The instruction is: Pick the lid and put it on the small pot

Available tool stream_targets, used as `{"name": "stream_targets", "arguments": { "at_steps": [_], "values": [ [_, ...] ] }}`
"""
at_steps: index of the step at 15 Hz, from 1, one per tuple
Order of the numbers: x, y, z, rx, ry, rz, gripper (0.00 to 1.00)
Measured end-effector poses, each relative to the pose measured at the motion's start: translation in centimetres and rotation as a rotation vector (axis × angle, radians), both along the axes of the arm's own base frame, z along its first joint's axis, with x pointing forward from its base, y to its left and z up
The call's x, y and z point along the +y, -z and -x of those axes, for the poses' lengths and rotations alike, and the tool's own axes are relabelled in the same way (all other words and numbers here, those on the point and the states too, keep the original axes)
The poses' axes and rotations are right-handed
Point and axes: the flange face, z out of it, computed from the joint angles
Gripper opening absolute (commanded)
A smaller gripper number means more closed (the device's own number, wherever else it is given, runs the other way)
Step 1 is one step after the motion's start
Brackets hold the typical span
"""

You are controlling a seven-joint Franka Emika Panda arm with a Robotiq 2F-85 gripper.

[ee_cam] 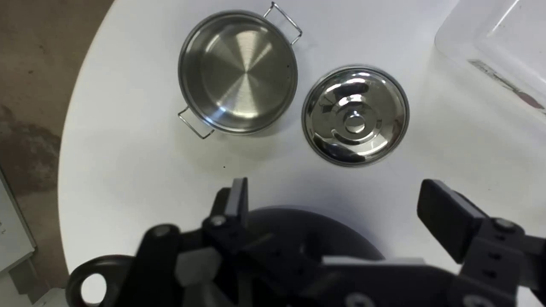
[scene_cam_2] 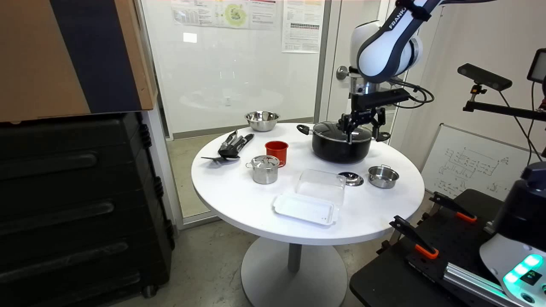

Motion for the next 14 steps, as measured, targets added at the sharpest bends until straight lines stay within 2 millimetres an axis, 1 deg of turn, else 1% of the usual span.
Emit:
{"name": "stream_targets", "arguments": {
  "at_steps": [6, 8, 12, 14],
  "values": [
    [-0.5, 5.0, 0.5, 0.076, -0.024, -0.01, 1.0],
    [-0.7, 5.6, 0.3, 0.086, -0.02, -0.008, 1.0],
    [-0.8, 5.5, 0.1, 0.083, -0.019, -0.006, 1.0],
    [-0.6, 5.9, 0.2, 0.089, -0.024, -0.005, 1.0]
  ]
}}
